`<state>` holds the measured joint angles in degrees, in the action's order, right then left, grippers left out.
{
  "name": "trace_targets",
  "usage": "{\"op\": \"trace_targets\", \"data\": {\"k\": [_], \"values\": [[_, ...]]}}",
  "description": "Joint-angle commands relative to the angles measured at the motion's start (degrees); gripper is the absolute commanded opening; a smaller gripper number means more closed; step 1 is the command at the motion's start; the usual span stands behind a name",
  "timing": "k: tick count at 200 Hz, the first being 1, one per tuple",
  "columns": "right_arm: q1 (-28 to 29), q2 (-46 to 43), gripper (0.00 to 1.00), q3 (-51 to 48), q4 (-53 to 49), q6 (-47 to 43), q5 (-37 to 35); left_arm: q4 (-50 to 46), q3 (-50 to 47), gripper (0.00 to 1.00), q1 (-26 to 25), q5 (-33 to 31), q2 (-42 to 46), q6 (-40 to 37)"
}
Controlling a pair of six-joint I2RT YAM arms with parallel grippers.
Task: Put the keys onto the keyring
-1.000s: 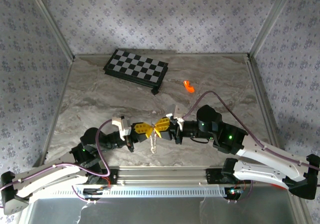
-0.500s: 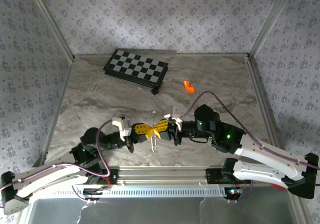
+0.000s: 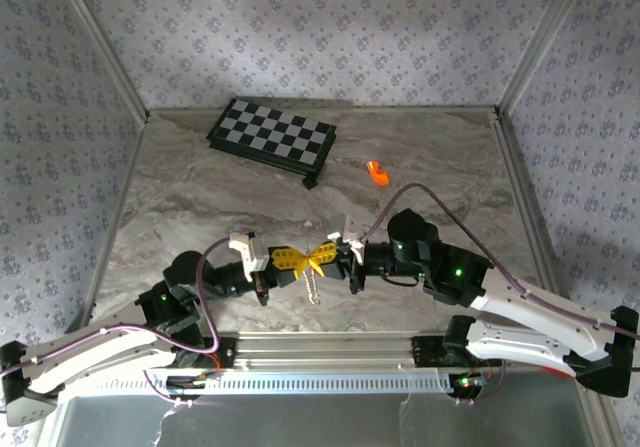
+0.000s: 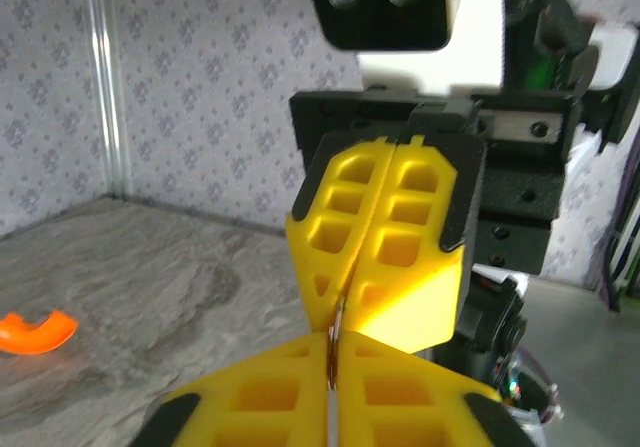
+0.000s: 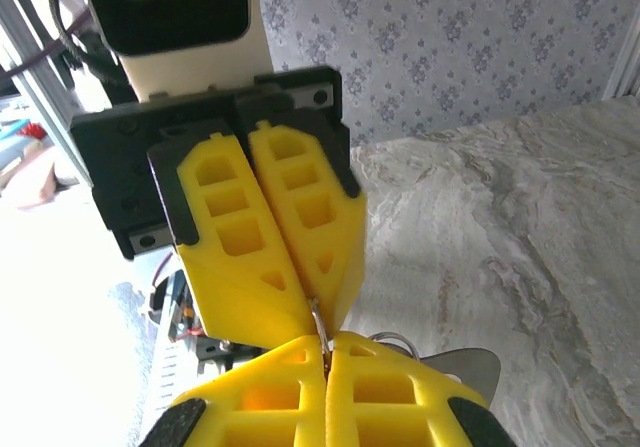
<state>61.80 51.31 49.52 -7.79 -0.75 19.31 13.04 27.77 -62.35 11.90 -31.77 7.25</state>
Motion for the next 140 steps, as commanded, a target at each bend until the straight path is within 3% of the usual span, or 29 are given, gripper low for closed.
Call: {"op": "trace_targets", "data": {"k": [1,46,102,140], "values": [[0.29,-0.97,0.0,3.89,-7.04,-4.27,-2.17,-10.17,6.47,0.17,0.12,-6.08,-0.48,-3.46],[0.47,0.74,0.0,9.44,-16.46,-8.85,-7.22,-22.17,14.45,0.28,0.12,-7.77,-5.69,-5.61],[1.11,1.87,0.0,12.41,-22.07,-14.88,-11.09,-28.05,18.21,0.29,0.12,-8.36,-6.84,-5.82],[1.44,1.81,0.0,11.92,-21.74,-17.5,-11.91,-31.4,21.86,0.24,0.12,-7.22,-9.33,-6.38]]}}
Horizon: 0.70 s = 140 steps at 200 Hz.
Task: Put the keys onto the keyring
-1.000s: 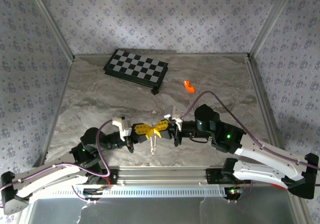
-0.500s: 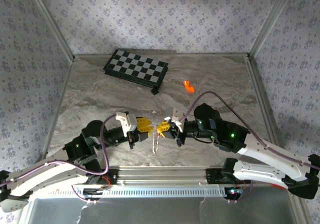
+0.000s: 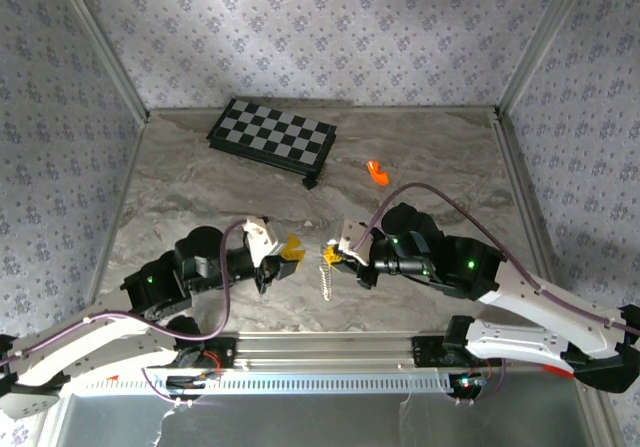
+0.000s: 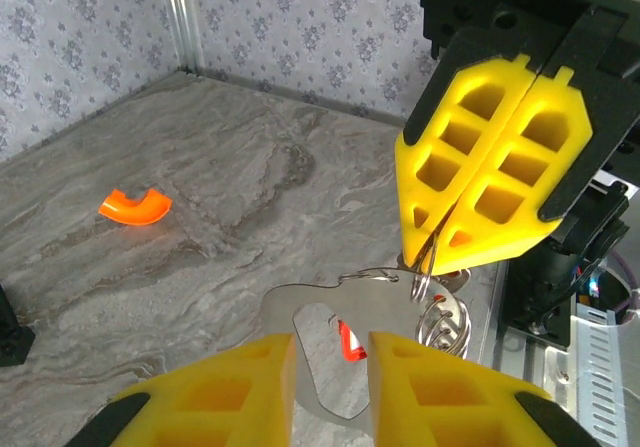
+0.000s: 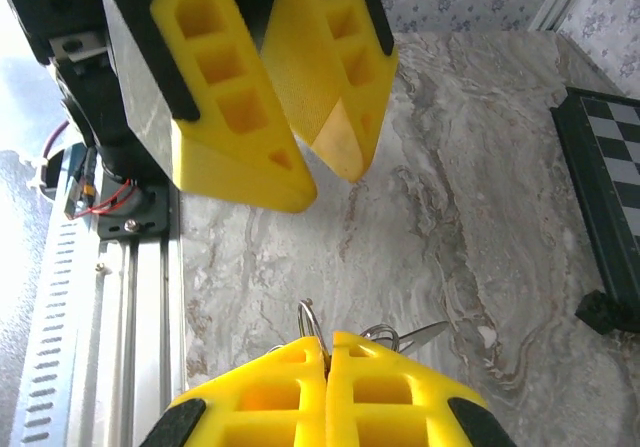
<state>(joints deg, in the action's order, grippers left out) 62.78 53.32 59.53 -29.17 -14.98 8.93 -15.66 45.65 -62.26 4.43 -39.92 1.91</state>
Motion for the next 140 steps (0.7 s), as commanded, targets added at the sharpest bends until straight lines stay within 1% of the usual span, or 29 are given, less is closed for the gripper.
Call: {"op": "trace_targets", "data": {"k": [1,48,95,140], "values": [[0.43,-0.17,0.0,1.91,-0.36,-3.28,-1.45,-2.75,4.04,0.24,0.08,0.29,-1.28,-1.09],[0.41,0.06,0.0,1.89,0.69,-4.43,-1.37,-1.48,4.62,0.25,0.03,3.26,-3.64,-1.8],[0.32,0.48,0.0,2.32,0.42,-4.65,-2.94,-0.09,4.62,0.25,-0.05,8.58,-5.45,-1.92],[0.57,0.74,0.0,2.61,0.95,-4.55,-3.29,2.31,3.82,0.25,-0.14,9.82,-6.04,-0.98]]}}
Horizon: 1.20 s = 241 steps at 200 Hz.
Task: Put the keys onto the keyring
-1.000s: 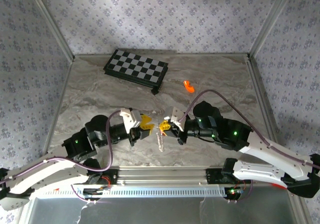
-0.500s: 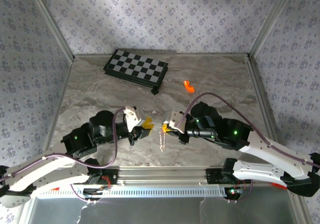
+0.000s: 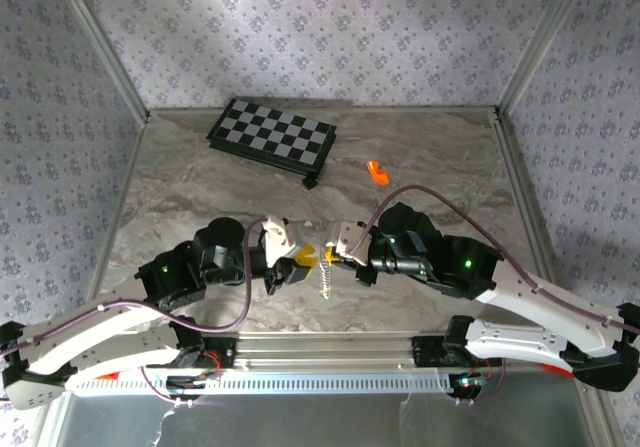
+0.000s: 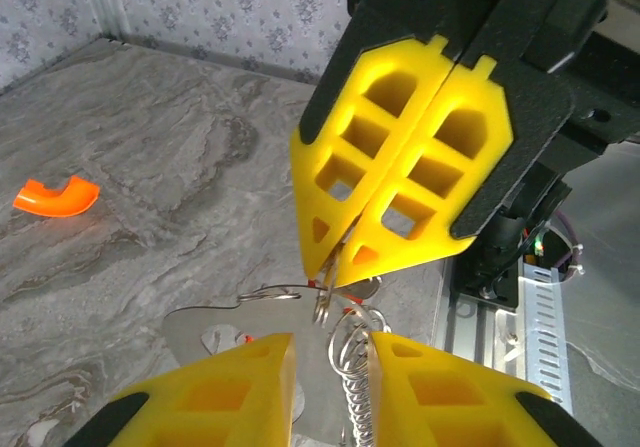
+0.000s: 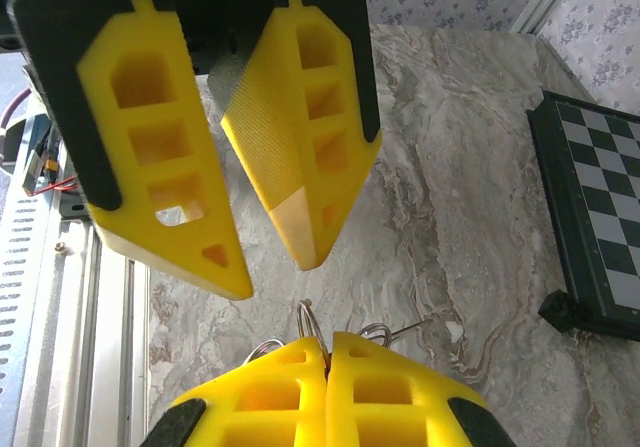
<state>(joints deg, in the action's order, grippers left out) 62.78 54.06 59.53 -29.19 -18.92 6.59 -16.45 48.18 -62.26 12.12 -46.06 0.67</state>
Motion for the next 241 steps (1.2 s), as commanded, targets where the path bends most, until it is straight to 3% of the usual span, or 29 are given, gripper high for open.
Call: {"op": "trace_targets", "data": {"k": [1,81,241], "values": [[0.58,-0.01,0.0,2.61,0.98,-0.65,-0.96,3.14,1.29,0.25,-0.14,2.08,0.1,0.28],[1.9,0.21,0.0,2.35,1.31,-0.31,-1.37,4.85,0.67,0.24,-0.1,-0.34,-0.92,-0.26],[2.13,-1.35,0.0,0.61,4.13,0.02,0.73,6.31,-2.34,0.16,-0.1,1.02,-1.19,-1.25]]}}
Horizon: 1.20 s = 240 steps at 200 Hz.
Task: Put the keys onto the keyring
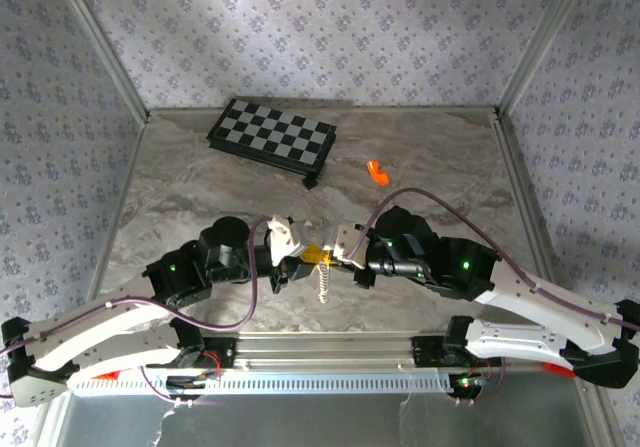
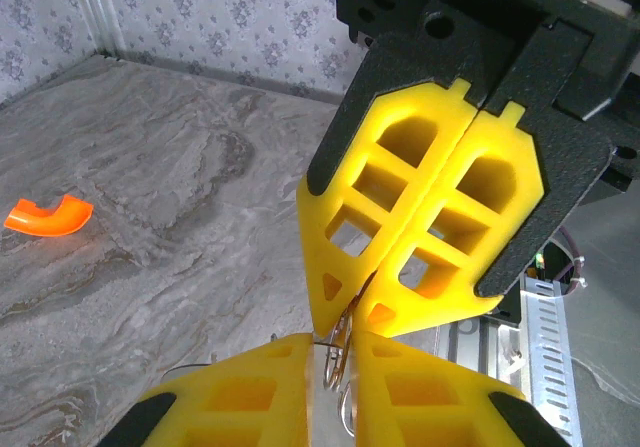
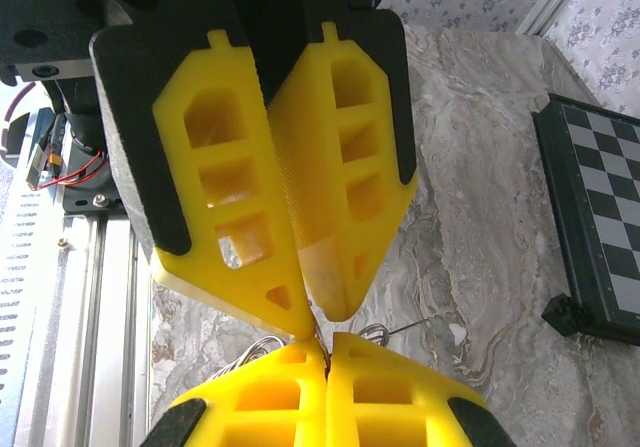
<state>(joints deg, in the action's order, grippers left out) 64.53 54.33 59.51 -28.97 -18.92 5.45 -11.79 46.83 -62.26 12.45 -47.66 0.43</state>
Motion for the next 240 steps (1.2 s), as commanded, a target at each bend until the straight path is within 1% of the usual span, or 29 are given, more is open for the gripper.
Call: {"op": "trace_targets", "data": {"k": [1,31,57,89,132,156,167,204,240], "values": [[0.4,-1.6,0.0,0.62,3.92,0.02,1.9,1.71,-1.05,0.16,-0.12,0.76,0.43,-0.98],[0.59,-1.19,0.0,0.61,3.81,0.02,2.56,2.52,-1.56,0.08,-0.12,1.11,1.2,-0.95],[0.68,-1.39,0.0,0.26,4.42,0.03,2.54,3.21,-1.91,0.0,-0.12,1.52,1.88,-1.2],[0.77,-1.82,0.0,0.12,4.73,0.06,2.96,5.83,-3.35,0.0,-0.1,1.76,3.7,-1.2],[1.06,-2.98,0.0,-0.96,5.35,1.46,3.6,12.23,-5.93,0.0,-0.19,3.08,7.32,-1.28],[0.95,-4.38,0.15,-2.29,6.42,3.04,4.41,16.58,-7.18,0.0,-0.23,4.82,8.65,-1.28],[0.81,-5.16,0.17,-3.07,7.18,3.81,5.02,17.92,-7.53,0.0,-0.23,5.67,8.59,-1.26],[0.22,-6.43,0.19,-4.07,7.97,5.31,5.92,21.6,-8.59,0.0,-0.18,8.07,8.53,-0.57],[-0.24,-6.52,0.16,-4.4,9.35,5.69,6.98,22.8,-9.05,0.0,-0.23,9.02,8.72,-0.17]]}}
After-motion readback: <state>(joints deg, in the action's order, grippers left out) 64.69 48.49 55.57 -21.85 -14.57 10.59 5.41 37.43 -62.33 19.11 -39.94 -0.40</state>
